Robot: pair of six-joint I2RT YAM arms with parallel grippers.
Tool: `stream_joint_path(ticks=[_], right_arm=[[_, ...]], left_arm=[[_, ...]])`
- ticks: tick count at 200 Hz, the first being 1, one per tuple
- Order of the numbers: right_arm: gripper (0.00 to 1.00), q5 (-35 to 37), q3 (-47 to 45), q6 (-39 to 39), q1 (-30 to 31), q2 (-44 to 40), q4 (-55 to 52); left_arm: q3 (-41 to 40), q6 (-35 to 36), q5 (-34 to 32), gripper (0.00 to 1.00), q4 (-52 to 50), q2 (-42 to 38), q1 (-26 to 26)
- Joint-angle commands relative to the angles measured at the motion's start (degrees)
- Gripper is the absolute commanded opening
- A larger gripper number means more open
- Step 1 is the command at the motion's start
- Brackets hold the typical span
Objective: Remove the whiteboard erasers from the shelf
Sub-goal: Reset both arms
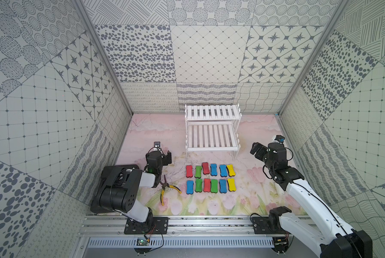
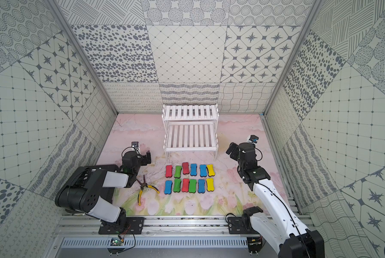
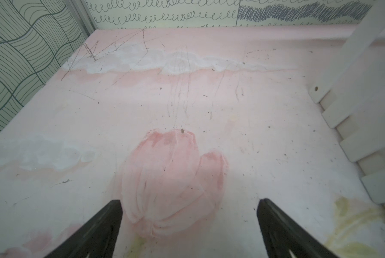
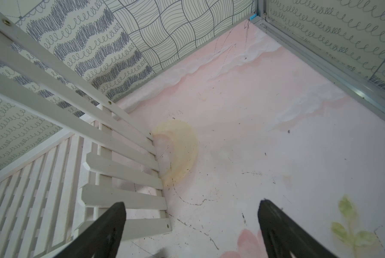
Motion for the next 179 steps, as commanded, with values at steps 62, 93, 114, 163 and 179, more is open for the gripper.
stream_joint_path(ticks=[62, 93, 114, 163, 179], right_arm=[[0.97, 6.1, 2.9, -7.7, -0.3, 9.3, 6.1], [0.97, 12.1, 0.0, -18.5, -0.4, 12.8, 18.8], [0.97, 12.8, -4.8, -28.1, -0.5, 16.4, 33.5], [0.97, 10.7, -8.2, -36.0, -0.8, 29.3, 50.5], [0.97, 8.6, -9.3, -36.7, -1.2, 31.5, 54.4]], left_arm=[[1.3, -2.4, 3.5, 0.99, 1.5, 0.0, 1.5], [1.4, -2.5, 4.0, 0.99, 1.2, 0.0, 1.7], [1.5, -2.6, 4.0, 0.99, 1.1, 0.0, 1.7], [1.4, -2.6, 4.0, 0.99, 1.0, 0.0, 1.7], [1.5, -2.6, 4.0, 0.99, 1.0, 0.0, 1.7]])
